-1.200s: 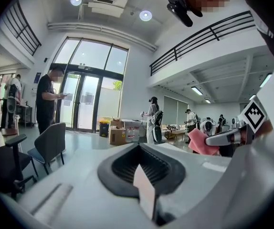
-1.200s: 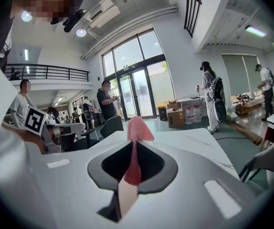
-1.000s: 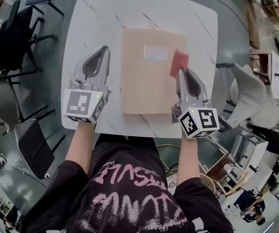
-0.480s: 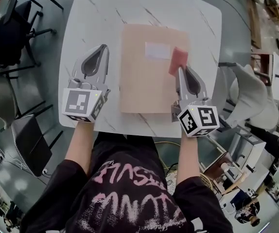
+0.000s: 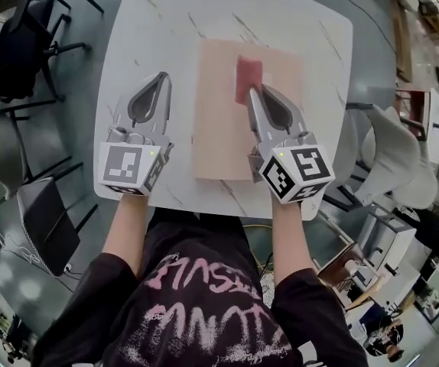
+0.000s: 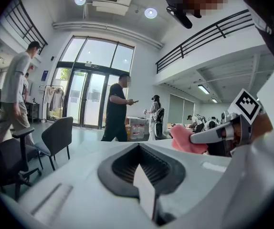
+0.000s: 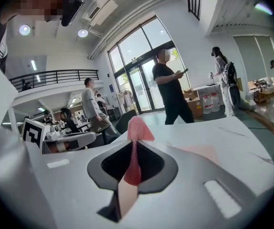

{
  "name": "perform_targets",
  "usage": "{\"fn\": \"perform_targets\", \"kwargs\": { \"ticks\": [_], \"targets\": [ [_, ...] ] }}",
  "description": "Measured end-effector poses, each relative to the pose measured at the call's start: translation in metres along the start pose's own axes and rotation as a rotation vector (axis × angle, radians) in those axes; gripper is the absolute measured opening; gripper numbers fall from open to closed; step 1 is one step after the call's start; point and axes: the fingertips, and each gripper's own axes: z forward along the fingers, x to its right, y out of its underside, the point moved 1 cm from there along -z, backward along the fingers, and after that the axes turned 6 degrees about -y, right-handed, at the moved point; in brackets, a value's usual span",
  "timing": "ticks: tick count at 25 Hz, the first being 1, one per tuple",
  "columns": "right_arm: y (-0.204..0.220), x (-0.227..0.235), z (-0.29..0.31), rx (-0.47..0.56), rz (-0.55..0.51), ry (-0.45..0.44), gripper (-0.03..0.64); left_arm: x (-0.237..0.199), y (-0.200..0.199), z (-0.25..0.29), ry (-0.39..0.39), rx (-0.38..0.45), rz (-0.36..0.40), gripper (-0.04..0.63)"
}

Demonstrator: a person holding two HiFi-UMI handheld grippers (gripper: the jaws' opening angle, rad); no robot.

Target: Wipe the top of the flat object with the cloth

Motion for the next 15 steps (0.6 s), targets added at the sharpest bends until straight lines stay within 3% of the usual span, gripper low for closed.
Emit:
{"fn": "perform_targets", "kwargs": {
  "ticks": [7, 15],
  "targets": [
    [0.000, -0.046, 0.056, -0.074, 0.046, -0.158, 0.049, -0.008, 0.001, -0.002, -0.022, -0.005, 0.006, 0.001],
    [0.024, -0.058, 0.083, -0.163, 0.128, -0.214, 0.049, -0.013, 0.006, -0.003, -0.031, -0.016, 0.011, 0.001]
  ]
}}
